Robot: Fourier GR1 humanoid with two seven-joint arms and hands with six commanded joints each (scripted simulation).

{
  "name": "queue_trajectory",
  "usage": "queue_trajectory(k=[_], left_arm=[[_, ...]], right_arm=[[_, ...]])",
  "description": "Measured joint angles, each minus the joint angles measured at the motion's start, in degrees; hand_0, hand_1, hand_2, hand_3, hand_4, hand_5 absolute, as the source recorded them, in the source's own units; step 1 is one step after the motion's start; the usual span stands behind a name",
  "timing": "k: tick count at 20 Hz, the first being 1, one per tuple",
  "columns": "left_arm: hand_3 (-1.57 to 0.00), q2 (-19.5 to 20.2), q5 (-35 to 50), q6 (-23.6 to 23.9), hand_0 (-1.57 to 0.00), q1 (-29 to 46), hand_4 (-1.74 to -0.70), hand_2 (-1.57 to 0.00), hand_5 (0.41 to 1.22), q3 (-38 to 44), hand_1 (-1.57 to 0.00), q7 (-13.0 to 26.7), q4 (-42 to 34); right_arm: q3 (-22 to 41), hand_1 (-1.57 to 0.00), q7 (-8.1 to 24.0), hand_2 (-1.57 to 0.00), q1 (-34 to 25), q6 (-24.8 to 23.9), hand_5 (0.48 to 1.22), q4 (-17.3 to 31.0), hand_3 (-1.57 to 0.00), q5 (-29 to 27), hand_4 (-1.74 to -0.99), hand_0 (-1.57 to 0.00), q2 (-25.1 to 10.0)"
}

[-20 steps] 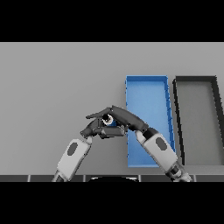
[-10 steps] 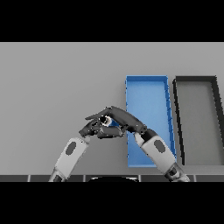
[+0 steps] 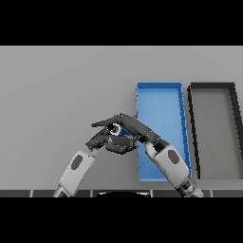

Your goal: Pick up the blue pipe and place it into the blue bin.

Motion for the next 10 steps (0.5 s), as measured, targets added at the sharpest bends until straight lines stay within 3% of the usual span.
queue_trajectory(k=[3, 6, 9, 10], left_arm=[[-0.01, 0.0, -0.3, -0.2, -0.01, -0.2, -0.91, -0.01, 0.464, 0.1, -0.01, 0.3, 1.2], [0.0, 0.6, -0.2, -0.6, -0.01, 0.1, -0.91, -0.01, 0.445, 0.0, -0.01, 0.5, 0.5], [0.0, 0.2, 0.2, -0.8, 0.0, 0.2, -0.91, 0.0, 0.435, -0.1, 0.0, 0.7, 0.4], [0.0, 0.4, 0.3, -0.7, 0.0, -0.3, -0.9, 0.0, 0.433, 0.4, 0.0, 1.5, 0.5]], right_arm=[[-3.1, -1.57, 4.0, -1.57, -3.5, -2.8, 1.221, -1.0, -1.57, -5.7, -1.741, -1.57, 0.6], [-7.6, -1.57, 8.8, -1.57, -10.7, -5.0, 1.221, -2.2, -1.57, -11.9, -1.741, -1.57, -0.6], [-14.4, -1.57, 9.1, -1.57, -18.8, -4.4, 1.221, 0.8, -1.57, -17.5, -1.741, -1.57, -3.6], [-16.2, -1.57, 8.8, -1.57, -21.4, -5.7, 1.221, 1.9, -1.57, -16.8, -1.741, -1.57, -4.6]])
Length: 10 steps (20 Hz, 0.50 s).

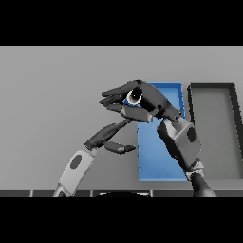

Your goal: Pick up the blue pipe and place it into the blue bin.

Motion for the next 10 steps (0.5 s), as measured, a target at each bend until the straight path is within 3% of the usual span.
queue_trajectory(k=[2, 4, 6, 10], left_arm=[[0.0, 0.0, -0.4, 0.2, 0.0, 0.5, -0.9, 0.0, 0.43, -0.3, 0.0, 0.4, -0.5], [0.0, 0.8, -0.6, 0.0, 0.0, 1.0, -0.89, 0.0, 0.425, -0.4, 0.0, -0.2, -1.1], [0.0, 0.4, 0.0, -0.1, 0.0, -0.2, -0.89, 0.0, 0.415, 0.1, 0.0, 0.9, -0.8], [0.0, 0.9, -1.1, 0.4, 0.0, 0.2, -0.87, 0.0, 0.413, -0.1, 0.0, -0.7, -0.6]], right_arm=[[-4.1, -1.57, -0.9, -1.57, -4.1, -3.5, 1.221, 2.2, -1.57, 2.6, -1.741, -1.57, -2.9], [-7.0, -1.57, 0.7, -1.57, -6.8, -4.6, 1.221, 5.4, -1.57, 4.5, -1.741, -1.57, -5.8], [-9.6, -1.57, 1.4, -1.57, -6.7, -4.6, 1.221, 8.6, -1.57, 5.5, -1.741, -1.57, -7.7], [-13.7, -1.57, 0.8, -1.57, -2.0, -2.5, 1.221, 11.9, -1.57, 8.4, -1.741, -1.57, -11.9]])
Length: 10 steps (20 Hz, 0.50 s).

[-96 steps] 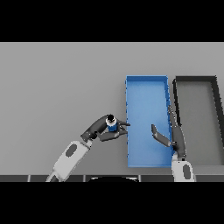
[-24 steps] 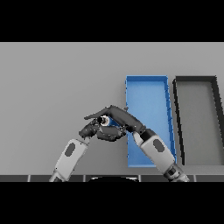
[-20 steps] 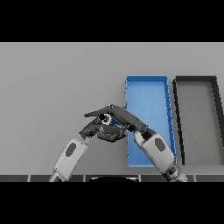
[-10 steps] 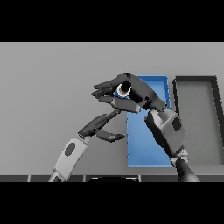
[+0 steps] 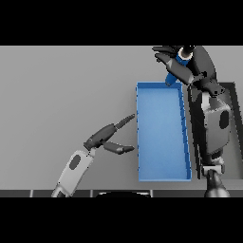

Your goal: Pick up the blue pipe and place it into the blue bin.

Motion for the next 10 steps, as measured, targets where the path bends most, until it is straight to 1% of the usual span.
queue_trajectory(k=[1, 2, 3, 4, 5, 6, 7, 8, 10], left_arm=[[0.0, 0.4, 0.2, -0.2, 0.0, 0.2, -0.87, 0.0, 0.415, 0.1, 0.0, 0.0, -0.7], [0.0, 0.7, 0.0, -0.3, 0.0, 0.3, -0.87, 0.0, 0.418, 0.0, 0.0, 0.1, -0.6], [0.0, 0.3, 0.1, -0.3, 0.0, 0.2, -0.87, 0.0, 0.419, -0.1, 0.0, 0.3, -0.4], [0.0, -0.3, -0.1, 0.0, 0.0, 0.0, -0.87, 0.0, 0.419, -0.4, 0.0, 0.6, -0.3], [0.0, 0.3, 0.4, -0.2, 0.0, 0.3, -0.87, 0.0, 0.42, -0.1, 0.0, 0.0, -1.0], [0.0, 0.5, 0.6, -0.4, 0.0, 0.1, -0.87, 0.0, 0.421, 0.1, 0.0, 0.4, -1.0], [0.0, 0.4, 0.7, -0.5, 0.0, 0.4, -0.87, 0.0, 0.422, -0.1, 0.0, 0.6, -1.2], [0.0, -0.5, 0.5, -0.3, 0.0, 1.0, -0.88, 0.0, 0.422, -0.8, 0.0, 1.0, -1.0], [0.0, 0.1, 0.6, -0.2, 0.0, 1.1, -0.88, 0.0, 0.425, -0.2, 0.0, 0.6, -0.8]], right_arm=[[-1.6, -1.57, 0.5, -1.57, 2.2, 0.2, 1.221, 0.0, -1.57, -0.5, -1.741, -1.57, -0.8], [-2.1, -1.57, 1.0, -1.57, 4.6, -0.2, 1.221, -0.9, -1.57, -0.5, -1.741, -1.57, -0.6], [-2.6, -1.57, 1.3, -1.57, 7.5, -0.2, 1.221, -2.2, -1.57, -0.7, -1.741, -1.57, -0.8], [-3.1, -1.57, 1.3, -1.57, 9.6, -0.2, 1.221, -2.1, -1.57, 0.0, -1.741, -1.57, -0.6], [-2.7, -1.57, 1.3, -1.57, 12.3, -0.2, 1.221, -2.8, -1.57, 0.2, -1.741, -1.57, -0.6], [-2.2, -1.57, 1.3, -1.57, 15.4, -0.5, 1.221, -4.1, -1.57, 0.6, -1.741, -1.57, -0.4], [-1.8, -1.57, 1.3, -1.57, 17.8, -1.1, 1.221, -5.0, -1.57, 0.5, -1.741, -1.57, -0.7], [-1.0, -1.57, 1.3, -1.57, 20.7, -1.8, 1.221, -6.2, -1.57, 0.6, -1.741, -1.57, -0.9], [0.3, -1.57, 1.3, -1.57, 25.5, -4.8, 1.221, -6.7, -1.57, 0.1, -1.741, -1.57, -1.7]])
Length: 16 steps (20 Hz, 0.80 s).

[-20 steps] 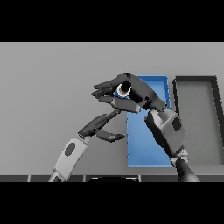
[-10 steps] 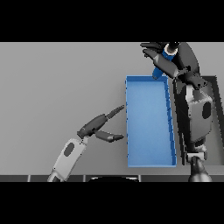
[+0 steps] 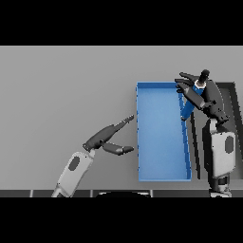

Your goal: Pick up the blue pipe and place it into the blue bin.

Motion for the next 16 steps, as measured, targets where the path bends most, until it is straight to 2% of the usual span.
queue_trajectory(k=[4, 5, 6, 7, 10, 11, 12, 13, 14, 16], left_arm=[[0.0, 0.5, 0.3, -0.1, 0.0, 1.6, -0.88, 0.0, 0.425, -0.2, 0.0, -0.6, -1.0], [0.0, 0.3, 0.4, -0.2, 0.0, 1.3, -0.89, 0.0, 0.423, -0.5, 0.0, 0.0, -1.3], [0.0, 0.0, 0.6, -0.4, 0.0, 0.8, -0.89, 0.0, 0.422, -0.5, 0.0, 0.2, -1.3], [0.0, 0.2, 0.7, -0.4, 0.0, 1.1, -0.89, 0.0, 0.42, -0.6, 0.0, 0.0, -1.9], [0.0, 0.2, 0.3, -0.2, 0.0, 0.7, -0.88, 0.0, 0.421, -0.6, 0.0, 1.5, -1.6], [0.0, 0.6, 0.2, -0.2, 0.0, 1.2, -0.88, 0.0, 0.421, -0.6, 0.0, 0.3, -1.9], [0.0, 0.4, 0.2, -0.2, 0.0, 1.2, -0.88, 0.0, 0.421, -0.7, 0.0, 0.4, -1.5], [0.0, 0.5, 0.3, -0.4, 0.0, 0.9, -0.88, 0.0, 0.422, -0.6, 0.0, 0.3, -1.5], [0.0, 0.8, 0.4, -0.5, 0.0, 1.1, -0.88, 0.0, 0.422, -0.5, 0.0, 0.0, -1.7], [0.0, 0.2, -0.2, 0.1, 0.0, 0.9, -0.88, 0.0, 0.427, -0.8, 0.0, 0.8, -1.4]], right_arm=[[8.0, -1.57, 0.0, -1.57, 8.8, -10.7, 1.221, -2.2, -1.57, -3.5, -1.741, -1.57, -6.9], [9.8, -1.57, 0.0, -1.57, 10.0, -12.9, 1.221, -2.3, -1.51, -3.3, -1.741, -1.57, -8.2], [12.7, -1.57, 0.0, -1.57, 10.9, -16.8, 1.221, -2.0, -1.52, -3.9, -1.741, -1.57, -10.2], [15.2, -1.57, 0.0, -1.57, 12.1, -19.8, 1.221, -2.0, -1.26, -5.7, -1.741, -1.57, -12.3], [23.0, -1.57, 0.0, -1.57, 12.2, -27.5, 1.221, -0.8, -0.91, -8.7, -1.741, -1.57, -18.5], [24.9, -1.55, -1.1, -1.57, 11.7, -29.4, 1.221, -0.5, -0.85, -9.4, -1.741, -1.57, -19.4], [26.5, -1.34, -1.6, -1.34, 11.1, -31.1, 1.221, -0.2, -0.79, -9.2, -1.678, -1.46, -20.2], [27.8, -1.07, -2.8, -1.07, 11.0, -32.2, 1.221, -0.2, -0.63, -8.9, -1.592, -1.17, -20.8], [29.0, -0.85, -2.3, -0.86, 10.3, -33.2, 1.221, 0.6, -0.5, -8.8, -1.503, -0.94, -21.6], [32.0, -0.55, -2.3, -0.55, 8.6, -34.0, 1.221, 2.7, -0.32, -11.3, -1.337, -0.6, -24.1]])
